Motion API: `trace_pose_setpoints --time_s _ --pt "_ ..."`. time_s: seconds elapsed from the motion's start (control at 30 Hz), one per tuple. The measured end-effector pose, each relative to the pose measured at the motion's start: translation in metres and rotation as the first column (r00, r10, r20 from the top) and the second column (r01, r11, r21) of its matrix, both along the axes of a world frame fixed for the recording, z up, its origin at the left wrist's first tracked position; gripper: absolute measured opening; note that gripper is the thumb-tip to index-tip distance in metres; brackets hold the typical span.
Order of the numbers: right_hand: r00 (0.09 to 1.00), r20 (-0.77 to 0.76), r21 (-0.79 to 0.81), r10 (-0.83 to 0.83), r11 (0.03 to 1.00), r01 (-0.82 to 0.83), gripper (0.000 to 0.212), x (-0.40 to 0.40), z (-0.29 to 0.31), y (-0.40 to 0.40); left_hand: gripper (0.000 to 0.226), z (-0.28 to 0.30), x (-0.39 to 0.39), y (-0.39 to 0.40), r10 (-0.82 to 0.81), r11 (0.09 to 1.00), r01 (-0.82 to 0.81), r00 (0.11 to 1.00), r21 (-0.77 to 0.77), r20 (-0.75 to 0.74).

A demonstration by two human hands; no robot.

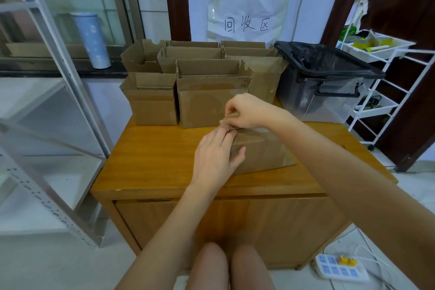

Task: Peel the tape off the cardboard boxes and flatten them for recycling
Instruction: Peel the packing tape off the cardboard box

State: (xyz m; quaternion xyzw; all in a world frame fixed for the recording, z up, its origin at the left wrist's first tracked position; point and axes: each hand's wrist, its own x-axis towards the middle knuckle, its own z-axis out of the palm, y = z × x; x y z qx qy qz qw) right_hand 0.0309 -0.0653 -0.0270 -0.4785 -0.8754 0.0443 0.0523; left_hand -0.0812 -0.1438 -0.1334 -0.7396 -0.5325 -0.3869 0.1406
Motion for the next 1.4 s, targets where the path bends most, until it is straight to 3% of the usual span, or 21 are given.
trace_pose_setpoints --time_s 0.1,0.47,0.9,1.07,1.17,1.3,1.4 --pt "0.999 0.04 0.064 0.013 0.998 -0.015 0.013 -0.004 -0.002 -0.002 0.038 -0.001 0.003 0.0 0.01 1.0 -0.009 1.0 -0.021 0.021" --pt "0.999 -0.034 0.284 0.01 0.959 0.0 0.011 -0.003 -0.022 -0.003 0.039 -0.002 0.01 0.0 0.062 0.996 -0.06 0.997 -0.064 0.039" --pt "0.992 -0.076 0.308 -0.098 0.944 0.117 0.016 -0.01 -0.026 -0.001 0.035 -0.002 0.011 0.0 0.083 0.996 -0.083 0.996 -0.031 0.012" --pt "0.983 -0.101 0.28 -0.155 0.944 0.178 0.011 -0.013 -0.025 0.0 0.037 -0.002 0.009 0.001 0.077 0.996 -0.077 0.997 -0.038 0.003" --pt "0.978 -0.116 0.167 -0.176 0.967 0.194 0.011 -0.011 -0.018 0.007 0.037 0.0 0.006 0.001 0.066 0.997 -0.066 0.998 -0.031 -0.003" --pt "0.99 -0.128 -0.019 -0.059 0.998 0.057 0.018 -0.005 -0.002 0.014 0.037 0.0 0.005 0.001 0.048 0.999 -0.048 0.999 -0.006 -0.01" --pt "0.999 0.009 0.024 0.031 0.999 -0.031 0.025 -0.007 0.004 0.012 0.037 0.001 0.006 0.0 0.056 0.998 -0.055 0.998 0.006 -0.017"
